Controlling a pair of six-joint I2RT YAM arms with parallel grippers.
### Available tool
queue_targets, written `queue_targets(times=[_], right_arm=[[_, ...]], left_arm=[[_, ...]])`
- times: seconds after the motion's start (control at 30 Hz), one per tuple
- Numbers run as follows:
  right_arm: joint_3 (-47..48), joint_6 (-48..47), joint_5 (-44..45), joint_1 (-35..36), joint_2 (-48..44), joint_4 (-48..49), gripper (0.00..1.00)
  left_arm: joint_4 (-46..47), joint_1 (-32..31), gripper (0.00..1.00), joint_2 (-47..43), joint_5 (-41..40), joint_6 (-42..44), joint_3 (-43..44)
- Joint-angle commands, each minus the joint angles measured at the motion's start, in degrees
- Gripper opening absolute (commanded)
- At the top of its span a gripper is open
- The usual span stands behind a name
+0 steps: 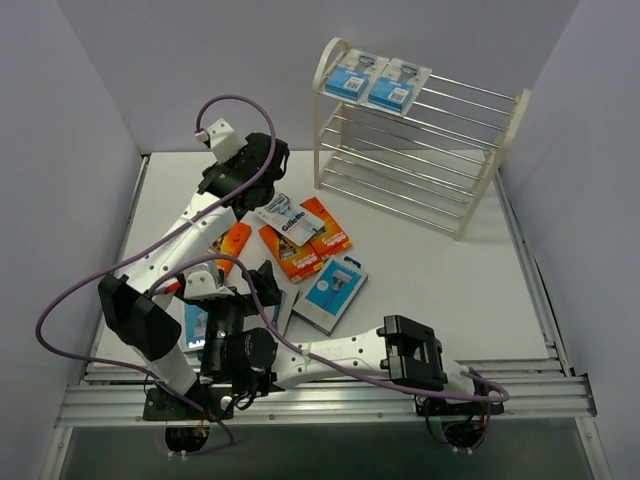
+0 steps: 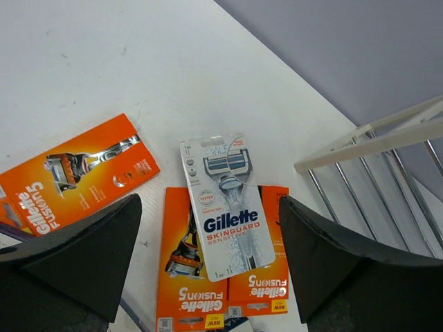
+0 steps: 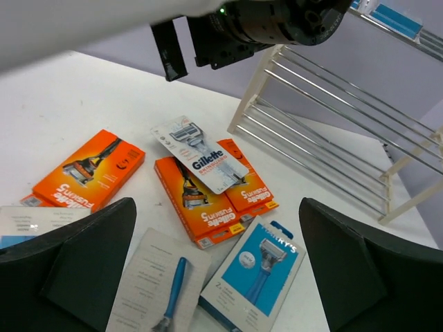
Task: Place and organize the shaving razors onto the shelf
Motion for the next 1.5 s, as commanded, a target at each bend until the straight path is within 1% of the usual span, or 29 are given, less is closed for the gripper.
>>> queue_targets(times=[0.0, 0.03, 0.13, 0.27, 0.37, 0.43, 0.47, 0.5, 0.53, 0.57, 0.6, 0.63, 0.67, 0.77, 0.83, 0.9, 0.93, 0.97, 1.0, 1.1, 1.17, 1.2, 1.23, 1.3, 1.33, 1.37, 1.4, 1.43, 1.47], right_arm=[[5.29, -8.94, -1.32, 2.22, 3.61, 19.35, 1.00], [5.39, -9.28, -2.37, 2.40, 3.79, 18.99, 1.00], [7.40, -8.76, -1.50, 0.65, 4.84, 15.22, 1.00], [10.92, -7.88, -1.84, -0.32, 6.51, 8.98, 1.00], [11.54, -9.46, -1.76, -0.50, 6.95, 9.84, 1.00], [10.58, -9.46, -1.59, 0.03, 6.69, 10.11, 1.00], [9.53, -10.41, -1.67, 0.29, 5.73, 12.29, 1.00], [8.12, -11.38, -1.06, 0.38, 5.11, 13.96, 1.00], [5.07, -12.52, -0.36, 0.21, 3.89, 16.07, 1.00], [3.56, -17.15, 0.52, 0.12, 3.18, 23.31, 1.00], [2.32, -19.80, 1.39, 0.20, 2.30, 27.38, 1.00], [-0.74, -20.18, 1.75, 0.55, 1.34, 28.90, 1.00], [-2.33, -19.22, 1.93, 0.82, -1.63, 28.83, 1.00], [-7.60, -15.09, 1.14, 1.61, -6.65, 25.42, 1.00], [-9.54, -14.64, 0.97, 1.52, -9.55, 24.62, 1.00], [-12.71, -14.99, 1.14, 1.52, -11.23, 25.57, 1.00], [-13.94, -15.26, 1.40, 1.52, -12.02, 25.75, 1.00], [-16.21, -15.35, 2.01, 1.52, -13.77, 25.58, 1.00], [-17.45, -15.35, 2.45, 1.52, -14.66, 25.67, 1.00], [-22.89, -14.82, 3.42, 1.44, -18.52, 25.75, 1.00], [-24.93, -12.99, 3.86, 1.35, -21.51, 23.75, 1.00], [-26.59, -11.32, 3.69, 1.35, -22.57, 21.65, 1.00], [-27.30, -9.22, 3.34, 1.26, -24.84, 15.97, 1.00], [-28.62, 1.83, 0.81, 1.17, -27.75, 5.86, 1.00], [-28.98, 7.97, -0.60, 0.56, -31.42, -10.82, 1.00], [-28.11, 27.44, -2.62, -0.14, -33.46, -24.47, 1.00], [-25.84, 40.77, -10.12, -1.37, -35.74, -39.83, 1.00], [-19.72, 52.30, -14.90, -6.25, -38.63, -64.09, 1.00], [-18.71, 58.33, -18.25, -9.00, -39.62, -67.55, 1.00]], left_arm=[[-4.91, -2.69, 0.90, 4.95, -5.53, 3.70, 5.00], [-5.62, -3.04, 0.90, 5.31, -6.32, 3.97, 6.84], [-5.54, -4.54, 0.91, 5.84, -8.69, 6.34, 7.29], [-6.33, -4.63, 0.91, 5.93, -7.56, 5.29, 7.21], [-7.38, -4.63, 0.92, 6.11, -6.60, 4.24, 7.56], [-6.33, -4.19, 0.94, 5.05, -6.24, 4.76, 6.86], [-5.98, -3.49, 0.94, 4.53, -4.59, 5.02, 6.42], [-5.54, -2.53, 0.95, 3.04, -2.92, 4.76, 5.28], [-4.93, 0.61, 0.95, 2.07, -0.47, 4.85, 4.23], [-2.23, 2.47, 0.95, 0.76, 4.78, 5.89, 2.91], [-0.37, 4.14, 0.95, -2.13, 7.35, 6.69, -1.19], [1.30, 5.73, 0.95, -3.55, 9.21, 7.30, -3.41], [4.36, 8.09, 0.95, -4.87, 10.53, 8.79, -5.43], [6.41, 10.57, 0.95, -8.48, 13.53, 11.43, -11.24], [6.85, 11.63, 0.95, -9.71, 14.41, 11.53, -15.26], [9.92, 13.99, 0.95, -12.68, 16.25, 11.44, -18.97], [11.58, 14.96, 0.95, -13.66, 19.56, 11.44, -20.90], [13.60, 16.02, 0.95, -15.24, 21.08, 11.09, -24.05], [14.58, 18.38, 0.95, -15.95, 24.14, 11.18, -25.30], [18.45, 20.42, 0.95, -17.36, 27.85, 12.58, -29.08], [21.16, 20.77, 0.94, -17.71, 29.87, 13.80, -31.36], [22.23, 20.77, 0.94, -17.71, 30.66, 13.99, -32.25], [23.02, 20.69, 0.94, -17.63, 31.37, 14.16, -33.04], [26.44, 20.77, 0.94, -17.01, 34.00, 14.60, -35.23], [27.93, 20.69, 0.94, -16.75, 35.32, 15.04, -35.77], [30.21, 20.68, 0.94, -15.79, 36.98, 15.30, -36.21], [31.10, 20.77, 0.94, -15.17, 38.04, 15.48, -36.91], [31.81, 20.77, 0.94, -14.64, 38.75, 15.57, -37.09], [32.86, 20.77, 0.94, -13.51, 39.11, 15.74, -37.09]])
